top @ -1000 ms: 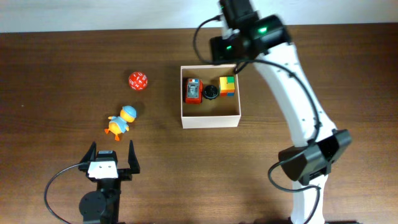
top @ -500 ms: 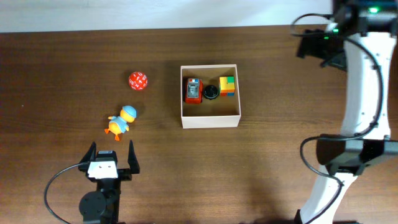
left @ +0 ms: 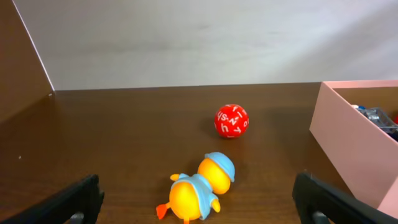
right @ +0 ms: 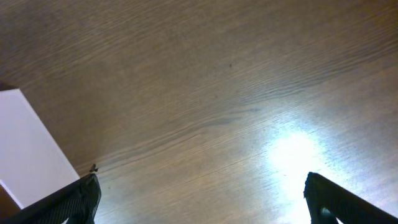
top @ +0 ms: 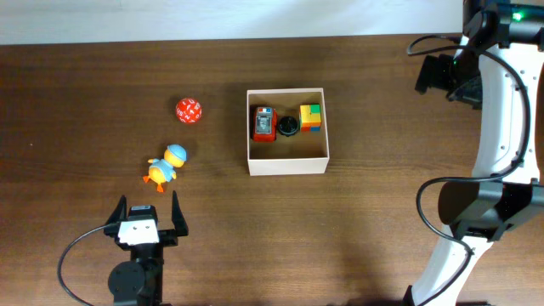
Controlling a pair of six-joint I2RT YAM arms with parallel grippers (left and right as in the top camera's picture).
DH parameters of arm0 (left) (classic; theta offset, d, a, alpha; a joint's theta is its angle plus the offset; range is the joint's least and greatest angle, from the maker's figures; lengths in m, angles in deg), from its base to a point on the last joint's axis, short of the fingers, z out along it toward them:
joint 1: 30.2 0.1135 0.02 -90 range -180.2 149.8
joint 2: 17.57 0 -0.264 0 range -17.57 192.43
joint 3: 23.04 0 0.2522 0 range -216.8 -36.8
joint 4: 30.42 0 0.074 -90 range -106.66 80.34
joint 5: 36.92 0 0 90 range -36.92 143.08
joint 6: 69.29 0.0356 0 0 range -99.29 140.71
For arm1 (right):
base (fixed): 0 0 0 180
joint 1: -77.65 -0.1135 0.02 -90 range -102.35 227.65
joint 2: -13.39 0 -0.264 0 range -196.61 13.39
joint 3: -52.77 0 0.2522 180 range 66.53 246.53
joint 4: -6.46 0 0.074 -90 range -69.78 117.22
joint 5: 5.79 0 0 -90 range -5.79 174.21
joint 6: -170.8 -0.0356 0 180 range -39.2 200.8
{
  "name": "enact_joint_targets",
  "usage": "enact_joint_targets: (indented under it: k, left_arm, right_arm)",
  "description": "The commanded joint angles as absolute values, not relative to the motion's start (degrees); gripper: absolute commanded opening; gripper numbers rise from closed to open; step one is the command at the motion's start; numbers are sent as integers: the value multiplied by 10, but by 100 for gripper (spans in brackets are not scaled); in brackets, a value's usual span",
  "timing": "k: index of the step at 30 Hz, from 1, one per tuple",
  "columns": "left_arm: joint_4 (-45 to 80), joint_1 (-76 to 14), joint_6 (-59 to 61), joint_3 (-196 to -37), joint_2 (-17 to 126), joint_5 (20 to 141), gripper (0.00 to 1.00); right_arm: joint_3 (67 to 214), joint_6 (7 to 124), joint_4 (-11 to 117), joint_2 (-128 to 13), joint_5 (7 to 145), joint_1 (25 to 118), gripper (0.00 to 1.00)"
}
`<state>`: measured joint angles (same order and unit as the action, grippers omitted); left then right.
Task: Pack container
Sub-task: 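Move the left gripper toward the yellow duck toy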
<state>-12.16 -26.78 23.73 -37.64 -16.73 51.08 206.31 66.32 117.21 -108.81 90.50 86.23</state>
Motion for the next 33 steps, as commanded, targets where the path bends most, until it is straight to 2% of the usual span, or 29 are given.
enact_joint_targets:
  k: [1, 5, 11, 16, 24, 28, 33]
  left_arm:
    - [-143, -264, 245, -373, -172, 503, 99]
    - [-210, -264, 208, -381, -172, 503, 99]
    - [-142, -264, 207, -518, -102, 496, 99]
    - [-53, -264, 207, -685, 95, 508, 99]
    - [213, -264, 207, -972, 446, 565, 99]
    - [325, -264, 207, -1028, 557, 565, 99]
    - [332, -264, 207, -1028, 648, 551, 99]
  right_arm:
    - [2060, 650, 1171, -1070, 928, 889, 99]
    - [2060, 631, 1169, -1070, 917, 927, 99]
    - [2060, 631, 1167, -1070, 918, 950, 99]
    - [2060, 631, 1167, -1070, 918, 953, 99]
    - [2060, 631, 1167, -1070, 918, 953, 99]
    - [2060, 631, 1167, -1070, 918, 953, 99]
    - [2060, 631, 1167, -1070, 918, 953, 99]
